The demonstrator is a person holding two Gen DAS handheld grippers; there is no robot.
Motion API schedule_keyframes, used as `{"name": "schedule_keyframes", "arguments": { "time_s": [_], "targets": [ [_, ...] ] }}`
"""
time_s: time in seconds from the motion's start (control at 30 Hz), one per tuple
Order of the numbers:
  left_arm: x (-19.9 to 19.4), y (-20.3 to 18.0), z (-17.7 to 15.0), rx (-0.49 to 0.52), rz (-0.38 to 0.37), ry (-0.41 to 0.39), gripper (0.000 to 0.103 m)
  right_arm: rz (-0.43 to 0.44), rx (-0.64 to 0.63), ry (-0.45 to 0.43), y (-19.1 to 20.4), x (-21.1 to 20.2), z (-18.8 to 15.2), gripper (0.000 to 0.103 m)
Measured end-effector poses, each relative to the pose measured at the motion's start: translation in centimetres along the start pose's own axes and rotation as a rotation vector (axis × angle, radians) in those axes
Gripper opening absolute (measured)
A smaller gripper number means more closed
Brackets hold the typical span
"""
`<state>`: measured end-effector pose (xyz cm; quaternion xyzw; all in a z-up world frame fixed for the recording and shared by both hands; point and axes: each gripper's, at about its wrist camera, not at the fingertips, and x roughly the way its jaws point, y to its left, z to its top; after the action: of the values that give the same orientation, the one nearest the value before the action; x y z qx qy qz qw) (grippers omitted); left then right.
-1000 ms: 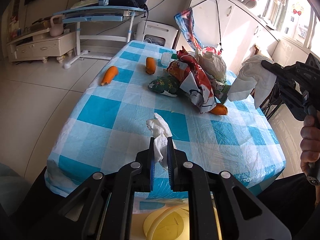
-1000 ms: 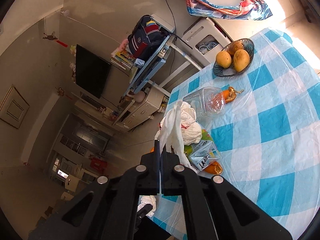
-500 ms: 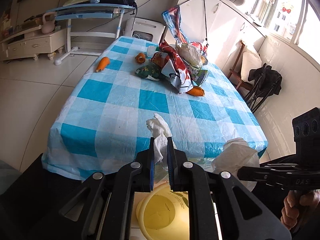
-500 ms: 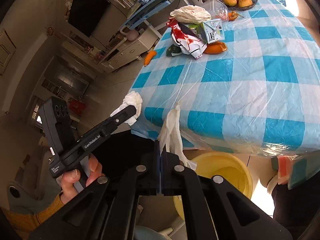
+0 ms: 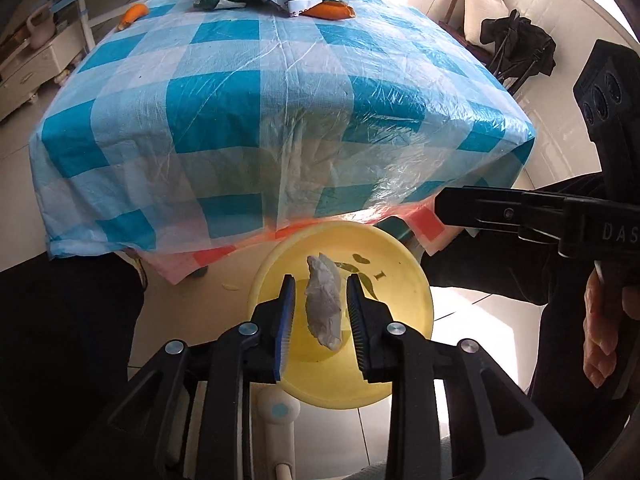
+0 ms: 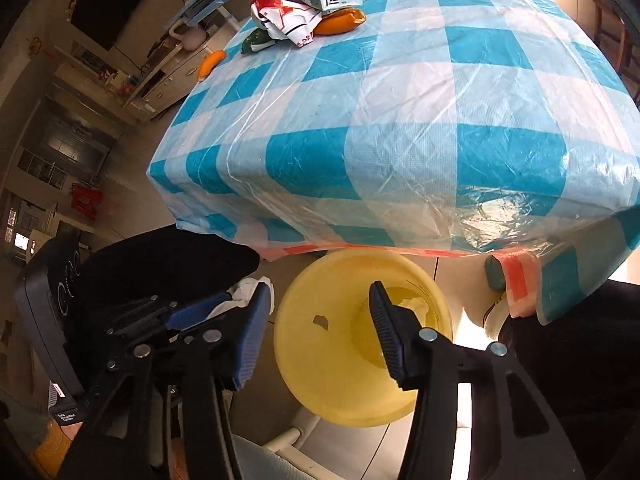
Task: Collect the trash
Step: 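Carry both items over the yellow bucket and open both tools to drop them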
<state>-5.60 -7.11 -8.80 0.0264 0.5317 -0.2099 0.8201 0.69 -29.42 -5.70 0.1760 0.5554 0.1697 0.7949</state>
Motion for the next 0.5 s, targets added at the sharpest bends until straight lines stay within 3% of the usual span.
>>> {"name": "schedule_keyframes", "arguments": {
  "time_s": [0.07, 0.13, 0.2, 0.37, 0.5],
  "targets": [
    [-1.6, -0.2, 0.2, 0.015, 0.051, -0.075, 0.049, 0.006, -0.011, -0.080, 0.3, -1.3, -0.3, 0.060],
    [-3.4, -0.4, 0.2, 0.021, 0.097, -0.158, 0.056, -0.003, -0.038, -0.169, 0.6, -2.6, -0.1, 0.064],
    [-5.2, -0.5, 0.0, 0.022, 0.178, -0.258, 0.060, -0.023, -0.060, -0.248, 1.1, -3.9, -0.1, 0.069],
    [-9.8, 0.1, 0.2, -0.023, 0.407, -0.503, 0.088, -0.082, -0.090, -0.360, 1.9, -5.1, -0.2, 0.075],
    [-10.7, 2.3, 0.9, -0.110, 0.479, -0.532, 0.090, -0.125, -0.120, -0.383, 2.4, -5.3, -0.2, 0.078]
  ]
}}
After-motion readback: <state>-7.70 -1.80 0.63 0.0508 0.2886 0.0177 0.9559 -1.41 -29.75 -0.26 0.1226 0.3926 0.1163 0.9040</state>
